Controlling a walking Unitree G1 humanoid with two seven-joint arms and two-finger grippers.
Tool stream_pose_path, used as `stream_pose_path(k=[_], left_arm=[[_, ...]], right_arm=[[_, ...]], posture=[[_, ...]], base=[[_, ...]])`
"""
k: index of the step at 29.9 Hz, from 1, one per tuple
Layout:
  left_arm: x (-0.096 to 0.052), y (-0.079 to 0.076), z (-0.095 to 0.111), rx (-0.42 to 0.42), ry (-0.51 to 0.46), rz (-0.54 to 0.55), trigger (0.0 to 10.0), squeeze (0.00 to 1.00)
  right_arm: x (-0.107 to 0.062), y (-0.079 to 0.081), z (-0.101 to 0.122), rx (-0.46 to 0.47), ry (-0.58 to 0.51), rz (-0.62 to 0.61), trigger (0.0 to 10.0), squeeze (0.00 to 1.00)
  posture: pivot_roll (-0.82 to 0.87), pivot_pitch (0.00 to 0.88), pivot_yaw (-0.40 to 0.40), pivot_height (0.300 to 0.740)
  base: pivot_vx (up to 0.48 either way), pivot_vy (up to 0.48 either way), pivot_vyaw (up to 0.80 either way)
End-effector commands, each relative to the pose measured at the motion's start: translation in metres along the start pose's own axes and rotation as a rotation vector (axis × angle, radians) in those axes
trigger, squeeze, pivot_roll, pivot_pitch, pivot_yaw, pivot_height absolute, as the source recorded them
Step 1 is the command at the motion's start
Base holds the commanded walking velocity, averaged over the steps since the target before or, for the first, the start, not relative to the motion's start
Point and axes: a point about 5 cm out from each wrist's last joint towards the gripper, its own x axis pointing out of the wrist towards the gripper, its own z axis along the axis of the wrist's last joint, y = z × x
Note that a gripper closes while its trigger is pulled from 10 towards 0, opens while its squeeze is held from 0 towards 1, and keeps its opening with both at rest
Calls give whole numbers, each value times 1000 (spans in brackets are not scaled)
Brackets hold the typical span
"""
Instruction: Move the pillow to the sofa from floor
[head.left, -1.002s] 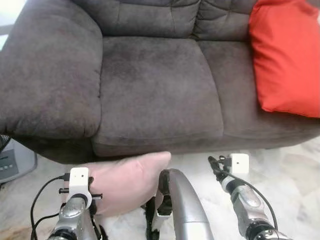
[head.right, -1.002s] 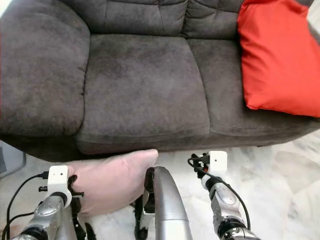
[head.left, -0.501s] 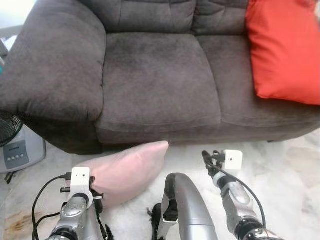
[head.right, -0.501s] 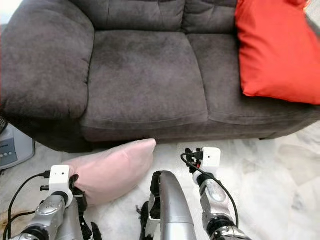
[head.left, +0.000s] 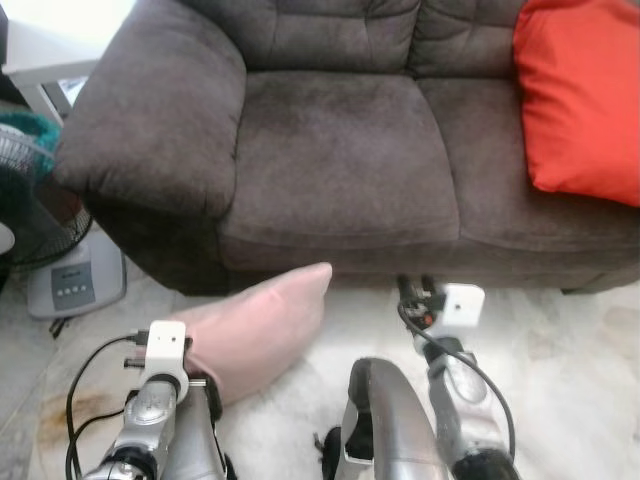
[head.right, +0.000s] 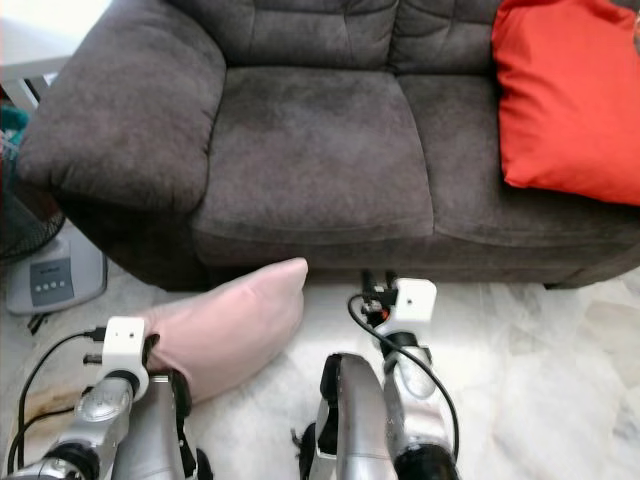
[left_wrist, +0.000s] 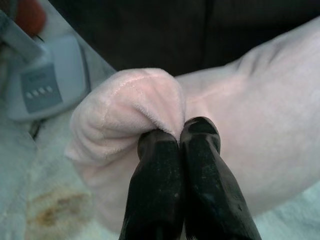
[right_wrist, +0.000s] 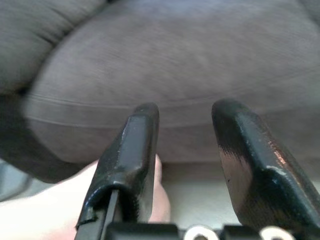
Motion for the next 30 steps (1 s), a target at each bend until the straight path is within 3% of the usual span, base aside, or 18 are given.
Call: stream_pose_path(k=[1, 7, 12, 15, 16, 30], left_arm=[[3, 10, 22, 12, -142, 48, 10000, 0], [1, 6, 45, 63, -299, 33, 10000, 0], [0, 6, 57, 58, -366, 38, 10000, 0], [-1, 4, 65, 54, -406, 28, 10000, 0], [-3, 3, 69, 63, -427, 24, 10000, 0], [-11, 5, 70, 57, -429, 35, 10000, 0]], right_arm=[[-5, -5, 4, -3, 2, -29, 10000, 0], [-9, 0, 14, -5, 7, -43, 10000, 0], [-6, 0, 15, 1, 13, -55, 10000, 0], [-1, -6, 9, 2, 41, -60, 10000, 0], [1, -14, -1, 10, 75, -70, 10000, 0], [2, -34, -25, 20, 153, -100, 10000, 0]], posture=[[167, 94, -59, 531], [180, 72, -49, 531], [193, 57, -45, 531], [197, 61, -39, 531], [198, 69, -40, 531], [202, 90, -39, 531]], base=[[0, 0, 0], [0, 0, 0], [0, 0, 0], [0, 0, 0], [0, 0, 0], [0, 0, 0]])
